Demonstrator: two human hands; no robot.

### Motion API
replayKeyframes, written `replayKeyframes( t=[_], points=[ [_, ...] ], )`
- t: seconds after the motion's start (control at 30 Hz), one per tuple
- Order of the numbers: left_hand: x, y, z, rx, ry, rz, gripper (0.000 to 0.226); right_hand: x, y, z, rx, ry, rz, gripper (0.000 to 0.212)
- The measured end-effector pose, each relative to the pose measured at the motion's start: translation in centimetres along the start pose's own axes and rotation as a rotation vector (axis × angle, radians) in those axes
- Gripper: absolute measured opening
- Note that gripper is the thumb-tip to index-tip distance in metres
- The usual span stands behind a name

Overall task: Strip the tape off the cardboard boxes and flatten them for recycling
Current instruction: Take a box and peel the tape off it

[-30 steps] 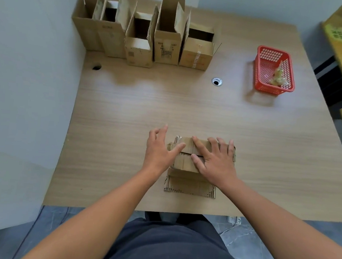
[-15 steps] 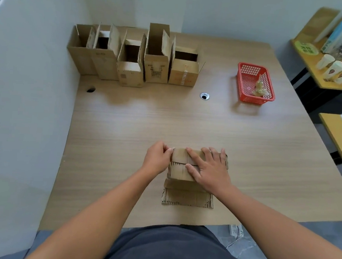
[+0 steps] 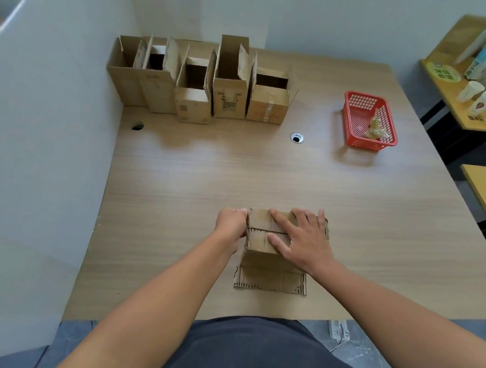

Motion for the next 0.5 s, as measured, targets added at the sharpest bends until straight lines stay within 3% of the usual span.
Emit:
replayKeyframes(
  t=[0.07,0.17,0.3,0.33,0.43,0.5],
  points=[
    [0.1,-0.1,0.3,-0.006,0.008,-0.017,0.016,-0.1,0.0,0.0,-0.002,0.001,-0.010,0.070],
    [0.2,-0.8,0.9,-0.008,0.158,-0.203,0.020,-0.3,0.1,-0.2,0.028,0.002,-0.008,0.072],
    [-0.4,-2.4,1.4,0.059,0.139,-0.003,0.026,-0.3,0.4,-0.1,0.057,0.009,0.005,0.077],
    [-1.1,-3.0,1.2,0.046,0.188,-0.047,0.026,-0.2,0.4,-0.1,0.056,0.013,0.013,0.079],
    [-3.0,-3.0,0.8,0.066,0.406,-0.481,0.036,0.0,0.4,-0.1,0.050,0.009,0.031,0.081],
    [-3.4,-1.8,0.8,0.101,0.436,-0.619,0.031,0.0,0.3,-0.1,0.057,0.009,0.042,0.080]
  ],
)
Point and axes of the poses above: each hand's wrist, its own z-axis away from the middle knuckle, its own y-axis out of the palm, x = y × z, the point moved 6 cm from there along -z, towards the middle knuckle, and after that the axes turned 2 degrees about y, right-handed, at the moved point
